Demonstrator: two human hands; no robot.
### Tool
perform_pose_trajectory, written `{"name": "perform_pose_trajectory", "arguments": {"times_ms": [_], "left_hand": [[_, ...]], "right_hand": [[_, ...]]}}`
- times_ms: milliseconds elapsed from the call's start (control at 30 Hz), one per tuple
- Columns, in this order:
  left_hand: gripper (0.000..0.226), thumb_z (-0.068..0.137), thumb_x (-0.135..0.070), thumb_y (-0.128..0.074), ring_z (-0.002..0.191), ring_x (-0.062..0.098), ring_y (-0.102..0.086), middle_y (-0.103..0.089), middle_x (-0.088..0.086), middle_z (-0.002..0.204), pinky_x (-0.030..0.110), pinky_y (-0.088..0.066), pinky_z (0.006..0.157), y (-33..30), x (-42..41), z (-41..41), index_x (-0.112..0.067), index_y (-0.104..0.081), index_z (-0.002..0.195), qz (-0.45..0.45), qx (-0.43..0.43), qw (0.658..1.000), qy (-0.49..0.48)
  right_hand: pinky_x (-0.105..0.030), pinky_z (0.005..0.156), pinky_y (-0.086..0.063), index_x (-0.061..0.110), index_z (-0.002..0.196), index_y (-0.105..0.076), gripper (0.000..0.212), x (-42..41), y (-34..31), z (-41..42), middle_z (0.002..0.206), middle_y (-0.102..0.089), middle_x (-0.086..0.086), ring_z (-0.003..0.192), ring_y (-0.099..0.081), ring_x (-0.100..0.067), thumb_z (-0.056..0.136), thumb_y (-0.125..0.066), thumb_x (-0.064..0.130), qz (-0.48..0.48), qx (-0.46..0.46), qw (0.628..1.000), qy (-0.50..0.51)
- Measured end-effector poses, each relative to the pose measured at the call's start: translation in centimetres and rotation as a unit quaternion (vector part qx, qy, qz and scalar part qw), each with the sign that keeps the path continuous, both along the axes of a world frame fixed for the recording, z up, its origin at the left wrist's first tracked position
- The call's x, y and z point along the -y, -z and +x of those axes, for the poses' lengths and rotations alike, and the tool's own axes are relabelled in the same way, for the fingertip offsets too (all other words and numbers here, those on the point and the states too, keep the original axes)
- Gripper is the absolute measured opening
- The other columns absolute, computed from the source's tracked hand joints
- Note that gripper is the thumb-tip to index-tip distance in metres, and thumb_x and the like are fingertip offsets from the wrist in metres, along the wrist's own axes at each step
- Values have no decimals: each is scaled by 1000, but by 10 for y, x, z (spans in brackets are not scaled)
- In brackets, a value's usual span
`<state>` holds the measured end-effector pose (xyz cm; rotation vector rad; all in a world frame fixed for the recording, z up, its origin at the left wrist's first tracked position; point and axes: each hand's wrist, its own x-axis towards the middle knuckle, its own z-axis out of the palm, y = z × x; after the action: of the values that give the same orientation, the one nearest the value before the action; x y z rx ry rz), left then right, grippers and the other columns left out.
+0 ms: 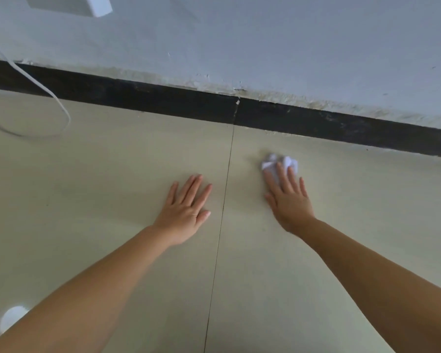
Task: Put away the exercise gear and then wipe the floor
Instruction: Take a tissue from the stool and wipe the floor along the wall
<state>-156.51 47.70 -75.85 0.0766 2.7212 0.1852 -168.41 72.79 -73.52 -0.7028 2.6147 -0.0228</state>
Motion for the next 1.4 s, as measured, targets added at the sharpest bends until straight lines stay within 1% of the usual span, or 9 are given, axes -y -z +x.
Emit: {"name": "perform_pose_trajectory", "arguments": {"times_ms": [133, 267, 400, 467, 733, 900, 1067, 1233, 1400], "left_hand": [[85, 69, -64, 36, 137, 7, 31, 34, -4, 146, 35, 24, 108, 0, 2, 1, -23, 24, 142, 36, -5, 999, -5], [61, 93, -37, -17, 143, 24, -25, -21, 11, 156, 37, -9, 114, -11, 20, 5, -10, -30, 146, 68, -100, 987, -108], [56, 85, -24, -28, 139, 26, -31, -36, 13, 149, 49, -19, 111, -14, 47, 28, -14, -43, 138, 12, -146, 973, -177], [53, 88, -29, -31, 135, 27, -38, -41, 13, 147, 54, -26, 108, -10, 51, 36, -15, -46, 137, 1, -128, 982, -140], [54, 87, -32, -31, 133, 29, -42, -44, 13, 144, 56, -30, 105, -9, 51, 36, -15, -52, 134, 58, -94, 983, -145], [44, 84, -17, -33, 112, 32, -56, -60, 15, 123, 40, -44, 98, -21, 69, 38, -7, -63, 114, 157, -209, 930, -260], [49, 77, -14, -33, 115, 26, -51, -60, 12, 123, 53, -43, 98, -15, 86, 72, -10, -63, 115, 82, -211, 931, -288], [50, 78, -16, -33, 114, 23, -49, -60, 11, 125, 49, -41, 102, -14, 95, 73, -12, -66, 114, 87, -195, 940, -264], [47, 77, -15, -34, 103, 33, -60, -63, 14, 118, 46, -48, 95, -19, 94, 72, -12, -69, 109, 66, -166, 948, -263]], "right_hand": [[-45, 118, 7, 20, 152, 7, 59, 54, 2, -11, 158, 16, -13, 144, 16, -36, 102, -17, 39, -4, -7, 977, 212], [-44, 119, 8, 21, 151, 10, 61, 113, 1, 44, 158, 18, -9, 142, 23, -32, 97, -1, 46, -50, 28, 998, -23], [-47, 115, -22, 23, 146, -35, 58, 92, 8, 64, 153, -32, -7, 141, -27, -33, 96, -19, 47, -85, 15, 972, -217], [-47, 110, -28, 26, 145, -33, 53, 48, 17, 46, 152, -34, -6, 138, -33, -34, 96, -24, 43, -52, -34, 973, -223], [-48, 118, 4, 18, 153, -7, 58, 28, 2, 6, 159, 6, -13, 145, 9, -37, 101, -23, 37, -49, -39, 949, 310], [-45, 115, 13, 17, 153, -2, 59, 193, 5, 30, 159, 12, -12, 144, 16, -38, 102, -22, 39, -76, -27, 994, 67], [-44, 119, 9, 27, 152, 3, 56, 224, 2, 34, 159, 15, -1, 145, 18, -27, 103, -20, 40, -86, 11, 967, -238], [-47, 119, -1, 31, 152, 1, 54, 96, -1, 18, 160, 11, 3, 145, 18, -21, 102, -18, 39, -81, -26, 996, 37], [-45, 118, 6, 20, 153, -3, 55, 71, 3, 56, 160, 8, -10, 146, 11, -32, 102, -21, 33, -48, -28, 947, 317]]}}
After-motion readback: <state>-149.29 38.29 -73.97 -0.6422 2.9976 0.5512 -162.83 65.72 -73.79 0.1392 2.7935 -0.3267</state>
